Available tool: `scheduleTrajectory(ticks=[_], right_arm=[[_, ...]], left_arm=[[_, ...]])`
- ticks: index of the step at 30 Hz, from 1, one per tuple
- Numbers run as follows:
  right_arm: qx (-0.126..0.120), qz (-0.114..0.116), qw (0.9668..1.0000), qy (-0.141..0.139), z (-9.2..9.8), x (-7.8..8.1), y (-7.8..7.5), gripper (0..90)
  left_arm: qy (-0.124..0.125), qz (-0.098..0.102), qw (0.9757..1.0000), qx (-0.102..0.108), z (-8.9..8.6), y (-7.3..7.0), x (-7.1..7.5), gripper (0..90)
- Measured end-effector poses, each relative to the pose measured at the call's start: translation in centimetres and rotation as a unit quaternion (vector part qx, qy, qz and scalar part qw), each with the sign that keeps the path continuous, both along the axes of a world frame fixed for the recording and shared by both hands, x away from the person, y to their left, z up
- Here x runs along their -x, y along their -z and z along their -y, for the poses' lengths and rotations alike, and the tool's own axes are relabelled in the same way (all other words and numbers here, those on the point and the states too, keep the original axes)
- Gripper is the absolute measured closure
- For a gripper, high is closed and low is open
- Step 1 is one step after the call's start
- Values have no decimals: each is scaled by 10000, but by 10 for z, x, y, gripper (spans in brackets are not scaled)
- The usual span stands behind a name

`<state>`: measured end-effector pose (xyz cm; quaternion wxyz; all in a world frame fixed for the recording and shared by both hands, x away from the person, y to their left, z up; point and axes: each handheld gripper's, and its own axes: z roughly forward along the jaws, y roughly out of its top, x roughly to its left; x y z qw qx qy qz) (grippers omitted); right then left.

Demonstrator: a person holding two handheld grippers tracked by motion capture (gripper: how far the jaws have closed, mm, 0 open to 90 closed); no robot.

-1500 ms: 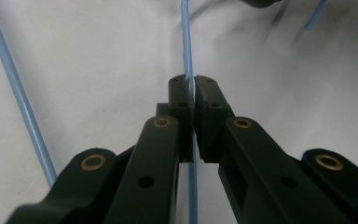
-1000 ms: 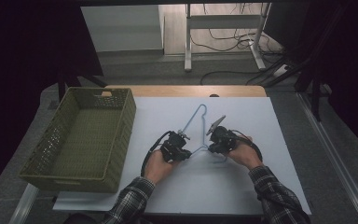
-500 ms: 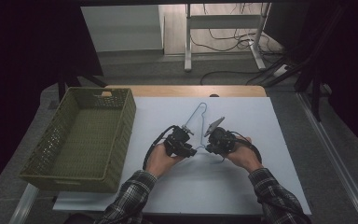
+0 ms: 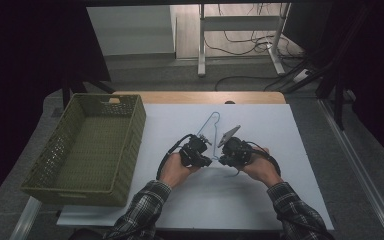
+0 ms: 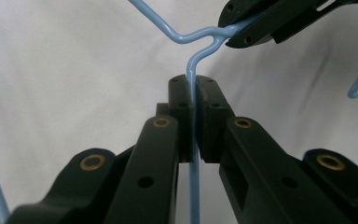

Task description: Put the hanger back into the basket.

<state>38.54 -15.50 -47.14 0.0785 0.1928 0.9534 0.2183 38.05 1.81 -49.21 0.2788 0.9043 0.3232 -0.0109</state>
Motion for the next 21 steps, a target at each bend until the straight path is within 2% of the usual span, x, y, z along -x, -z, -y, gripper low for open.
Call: scheduleTrajectory(ticks=[1,3,4,7,9,10,11,12,13,15,16,18,19,21], right_arm=[[34,20,10000,-27,0,0,-1,844],[57,17,10000,-31,-1,1,-2,843],[60,31,10000,-35,-1,1,-3,840],[38,26,10000,-29,-1,1,-4,836],[-62,-102,9999,6,1,1,-7,778],[-62,-102,9999,6,1,1,-7,778],[-175,-102,9998,25,2,2,-10,757],[-261,-125,9996,57,3,3,-16,734],[-320,-56,9995,52,5,4,-22,714],[-397,204,9989,118,10,8,-37,674],[-633,366,9971,228,19,10,-56,654],[-875,530,9940,393,30,14,-77,640],[-875,530,9940,393,30,14,-77,640],[-1047,719,9905,531,43,17,-93,626]], left_arm=[[-97,51,9999,69,1,-1,2,867],[-102,40,9999,65,1,-1,3,869],[-124,123,9998,104,1,-2,4,870],[10,112,9999,4,-1,-4,3,871],[-14,158,9999,57,-2,-7,5,871],[-14,158,9999,57,-2,-7,5,872],[-47,124,9999,107,-2,-7,5,872],[-117,171,9996,198,-2,-8,6,873],[-98,210,9995,194,-3,-9,6,873],[-89,202,9995,229,-4,-12,6,874],[-88,204,9995,245,-5,-15,6,873],[-116,202,9993,290,-6,-16,6,873],[-116,202,9993,290,-6,-16,6,873],[-117,174,9992,346,-9,-17,5,873]])
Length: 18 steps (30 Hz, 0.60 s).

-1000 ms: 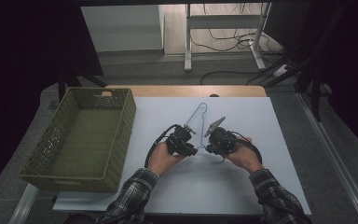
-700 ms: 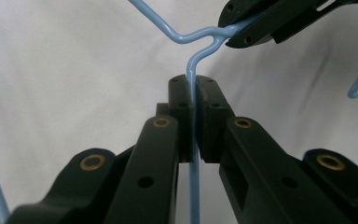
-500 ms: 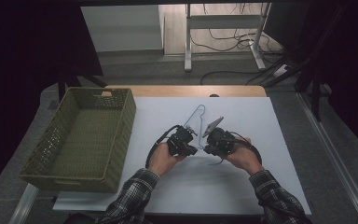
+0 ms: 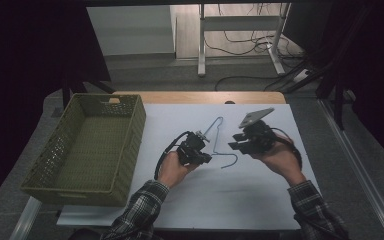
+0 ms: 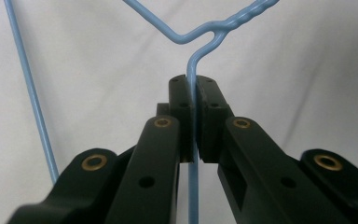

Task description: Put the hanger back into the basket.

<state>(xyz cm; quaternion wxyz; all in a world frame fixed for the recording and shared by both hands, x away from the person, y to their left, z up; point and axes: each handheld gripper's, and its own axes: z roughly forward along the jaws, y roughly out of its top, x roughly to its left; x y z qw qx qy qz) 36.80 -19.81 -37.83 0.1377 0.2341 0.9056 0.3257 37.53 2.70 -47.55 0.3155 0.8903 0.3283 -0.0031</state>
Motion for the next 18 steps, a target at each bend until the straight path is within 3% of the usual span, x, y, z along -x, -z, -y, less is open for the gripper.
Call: scheduleTrajectory(ticks=[1,2,4,7,8,9,10,13,18], right_arm=[[-79,138,9998,112,14,3,-8,609],[-79,138,9998,112,14,3,-8,609],[-148,141,9995,231,32,5,2,604],[-214,53,9994,275,38,6,20,604],[-267,16,9994,219,38,8,41,605],[-326,-18,9993,202,36,9,51,605],[-326,-18,9993,202,36,9,51,605],[-430,-62,9991,21,24,11,75,605],[-725,-36,9973,-67,11,10,79,604]], left_arm=[[-8,-20,10000,36,-1,0,0,873],[-7,-38,10000,79,-3,0,0,873],[-16,-58,9999,160,-5,1,0,873],[-35,-70,9997,241,-7,3,0,872],[-19,-87,9997,233,-8,3,0,872],[-30,-86,9995,290,-9,4,1,872],[-30,-86,9995,290,-9,4,1,872],[-21,-87,9994,337,-12,4,1,872],[-50,-115,9989,463,-16,4,0,872]])
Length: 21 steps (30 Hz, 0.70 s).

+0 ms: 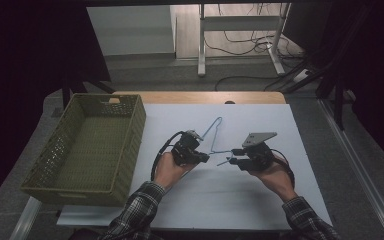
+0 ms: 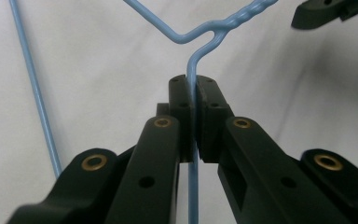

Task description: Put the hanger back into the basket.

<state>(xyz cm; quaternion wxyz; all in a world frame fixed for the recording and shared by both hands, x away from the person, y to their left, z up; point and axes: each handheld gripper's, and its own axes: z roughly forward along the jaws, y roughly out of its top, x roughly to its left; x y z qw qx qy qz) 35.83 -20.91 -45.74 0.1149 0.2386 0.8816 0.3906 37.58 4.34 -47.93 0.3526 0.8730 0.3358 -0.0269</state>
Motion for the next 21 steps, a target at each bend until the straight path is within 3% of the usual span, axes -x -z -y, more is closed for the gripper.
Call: scheduleTrajectory(ticks=[1,8,14,18,20,21], right_arm=[[-181,-35,9998,-43,-4,-2,2,604],[-501,-48,9987,-70,-15,-6,4,622],[-736,-3,9972,-90,-23,-11,9,767],[-750,44,9970,-165,-26,-9,7,837],[-555,241,9981,-142,-32,-4,1,841],[-507,249,9984,-89,-34,-3,-1,841]], left_arm=[[1,-2,10000,13,-1,0,0,871],[-15,-9,10000,74,-2,0,0,871],[23,-77,9998,159,-1,2,-1,870],[48,-35,9999,122,-1,2,-1,864],[54,99,9999,80,-1,0,1,802],[30,274,9996,-4,-1,-5,6,776]])
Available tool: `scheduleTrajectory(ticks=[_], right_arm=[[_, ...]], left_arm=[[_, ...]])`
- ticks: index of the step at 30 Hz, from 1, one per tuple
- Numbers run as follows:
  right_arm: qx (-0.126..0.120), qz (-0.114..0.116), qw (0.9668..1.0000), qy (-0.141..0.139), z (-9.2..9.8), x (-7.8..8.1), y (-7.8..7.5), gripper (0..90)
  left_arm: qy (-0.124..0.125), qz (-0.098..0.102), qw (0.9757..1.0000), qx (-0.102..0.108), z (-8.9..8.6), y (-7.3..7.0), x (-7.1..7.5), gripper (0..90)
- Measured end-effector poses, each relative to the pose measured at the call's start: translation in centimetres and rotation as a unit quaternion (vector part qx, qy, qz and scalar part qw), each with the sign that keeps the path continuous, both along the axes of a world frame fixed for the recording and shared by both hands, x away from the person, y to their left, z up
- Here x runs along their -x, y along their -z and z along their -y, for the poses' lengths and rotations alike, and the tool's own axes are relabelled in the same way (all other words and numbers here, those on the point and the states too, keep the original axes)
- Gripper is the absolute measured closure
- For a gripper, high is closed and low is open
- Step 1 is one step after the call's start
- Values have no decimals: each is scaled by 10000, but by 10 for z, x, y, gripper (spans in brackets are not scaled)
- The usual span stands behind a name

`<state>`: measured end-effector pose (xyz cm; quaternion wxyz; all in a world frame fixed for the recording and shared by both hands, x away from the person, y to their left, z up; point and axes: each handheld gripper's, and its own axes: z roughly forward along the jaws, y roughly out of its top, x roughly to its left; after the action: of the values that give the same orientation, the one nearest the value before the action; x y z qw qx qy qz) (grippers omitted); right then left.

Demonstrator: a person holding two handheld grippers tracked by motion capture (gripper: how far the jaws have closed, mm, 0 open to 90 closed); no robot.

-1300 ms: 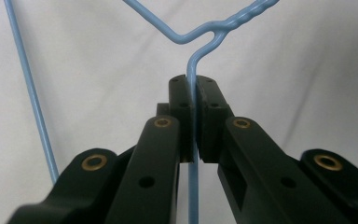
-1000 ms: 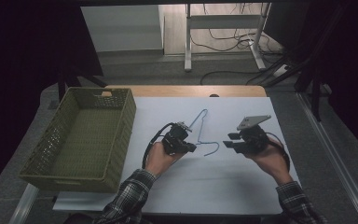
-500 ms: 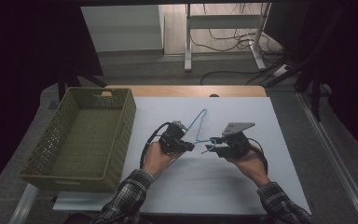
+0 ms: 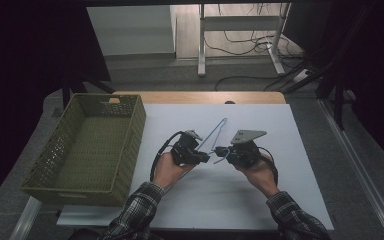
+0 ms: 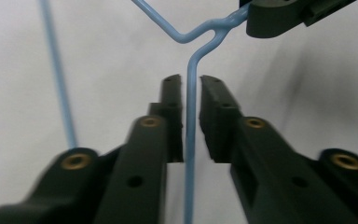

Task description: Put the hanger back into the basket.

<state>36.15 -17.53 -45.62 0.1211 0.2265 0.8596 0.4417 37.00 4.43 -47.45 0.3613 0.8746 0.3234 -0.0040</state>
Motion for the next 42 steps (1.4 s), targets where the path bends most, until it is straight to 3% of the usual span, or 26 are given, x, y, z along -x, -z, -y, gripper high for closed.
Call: scheduleTrajectory(ticks=[2,5,8,10,11,16,17,18,21,24,25,28,29,32,34,36,37,38,42], right_arm=[[99,-12,9999,46,-5,2,-5,841],[208,-9,9998,71,-10,4,-10,842],[273,-34,9996,97,-16,5,-17,842],[270,-67,9995,120,-18,5,-22,842],[292,-67,9995,115,-19,5,-27,841],[295,-92,9994,138,-20,4,-33,832],[114,48,9997,211,-18,5,-37,702],[17,112,9995,299,-17,7,-39,659],[-163,200,9988,407,-12,10,-41,639],[-640,191,9964,519,-9,13,-33,606],[-640,191,9964,519,-9,13,-33,606],[-855,300,9943,569,-14,14,-29,687],[-956,427,9920,700,-15,16,-29,823],[-1111,298,9910,679,-15,16,-32,842],[-732,498,9929,794,-21,21,-39,845],[-585,475,9935,857,-22,22,-44,845],[-585,475,9935,857,-22,22,-44,845],[-563,326,9936,925,-22,23,-49,845],[-504,215,9942,927,-24,24,-52,845]], left_arm=[[30,89,9999,-57,0,-3,3,730],[30,437,9982,-417,3,-11,13,720],[62,758,9926,-942,5,-14,20,724],[31,910,9895,-1118,5,-13,23,752],[-6,996,9885,-1137,5,-13,25,837],[-50,1069,9906,-852,1,-16,26,868],[-108,1001,9932,-581,-2,-18,25,869],[-108,1001,9932,-581,-2,-18,25,869],[-137,855,9959,-254,-7,-21,23,869],[-144,789,9968,-48,-9,-23,23,869],[-119,748,9971,20,-10,-24,23,869],[-83,659,9975,240,-10,-25,25,869],[-65,651,9975,272,-10,-26,26,868],[-43,677,9972,329,-9,-27,28,860],[-51,630,9976,268,-12,-29,29,714],[-47,626,9978,210,-14,-30,30,608],[-85,617,9980,133,-14,-31,31,608],[-50,605,9981,70,-16,-32,32,584],[70,485,9988,82,-16,-36,32,591]])
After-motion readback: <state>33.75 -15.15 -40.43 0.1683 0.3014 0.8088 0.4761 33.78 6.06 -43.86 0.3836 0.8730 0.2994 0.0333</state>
